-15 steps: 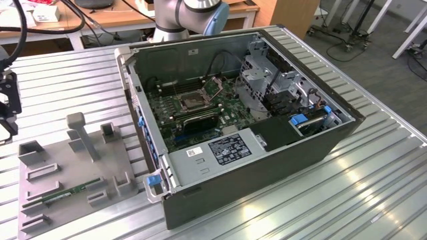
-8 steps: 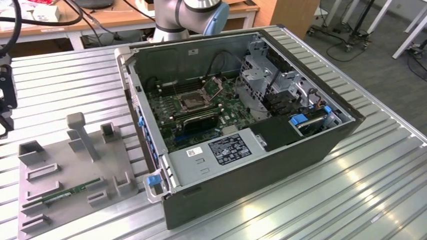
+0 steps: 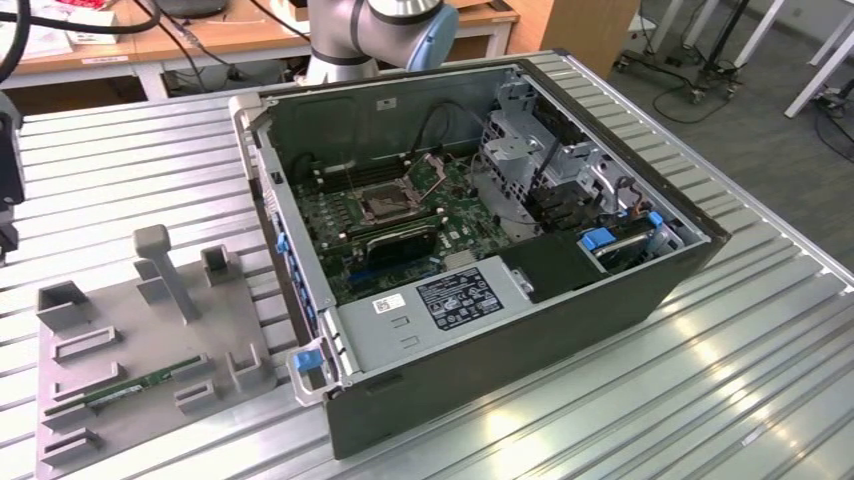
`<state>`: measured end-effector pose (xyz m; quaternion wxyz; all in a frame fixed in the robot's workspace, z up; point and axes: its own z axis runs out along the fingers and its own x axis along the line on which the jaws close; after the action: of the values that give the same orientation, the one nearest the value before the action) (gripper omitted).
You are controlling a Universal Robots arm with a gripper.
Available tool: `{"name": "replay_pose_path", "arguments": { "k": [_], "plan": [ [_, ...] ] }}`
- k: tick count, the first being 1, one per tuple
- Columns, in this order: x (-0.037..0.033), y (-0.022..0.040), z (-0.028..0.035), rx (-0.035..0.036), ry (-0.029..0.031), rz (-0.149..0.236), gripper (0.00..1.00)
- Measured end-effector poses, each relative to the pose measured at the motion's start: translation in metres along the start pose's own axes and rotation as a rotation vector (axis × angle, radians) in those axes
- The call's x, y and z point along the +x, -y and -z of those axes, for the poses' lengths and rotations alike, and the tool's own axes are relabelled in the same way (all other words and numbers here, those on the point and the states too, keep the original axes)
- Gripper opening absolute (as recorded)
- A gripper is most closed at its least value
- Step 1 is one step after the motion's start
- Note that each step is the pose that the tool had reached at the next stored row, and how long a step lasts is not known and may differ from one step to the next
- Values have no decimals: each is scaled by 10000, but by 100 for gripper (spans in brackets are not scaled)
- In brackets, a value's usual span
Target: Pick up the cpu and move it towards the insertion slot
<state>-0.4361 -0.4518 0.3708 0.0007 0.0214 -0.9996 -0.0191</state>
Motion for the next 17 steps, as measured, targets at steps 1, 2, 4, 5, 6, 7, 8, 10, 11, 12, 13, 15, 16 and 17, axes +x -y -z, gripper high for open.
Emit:
{"name": "replay_pose_path", "arguments": {
  "k": [1,2,4,5,6,7,8,10,11,12,13,15,16,17],
  "plan": [
    [0,-1,14,0,-1,0,55],
    [0,-1,26,0,-1,0,55],
    [0,-2,47,-1,0,0,55],
    [0,-2,58,0,-2,0,55],
    [0,-3,67,0,-1,0,55],
    [0,-3,78,0,-1,0,55],
    [0,-3,86,0,0,0,55],
    [0,-4,99,0,-1,0,55],
    [0,-4,104,0,-1,0,55],
    [0,-4,107,0,-1,0,55],
    [0,-4,107,-1,0,0,55],
    [0,-4,109,0,0,0,55],
    [0,-4,110,0,0,0,55],
    [0,-4,110,0,-1,0,55]
  ]
}}
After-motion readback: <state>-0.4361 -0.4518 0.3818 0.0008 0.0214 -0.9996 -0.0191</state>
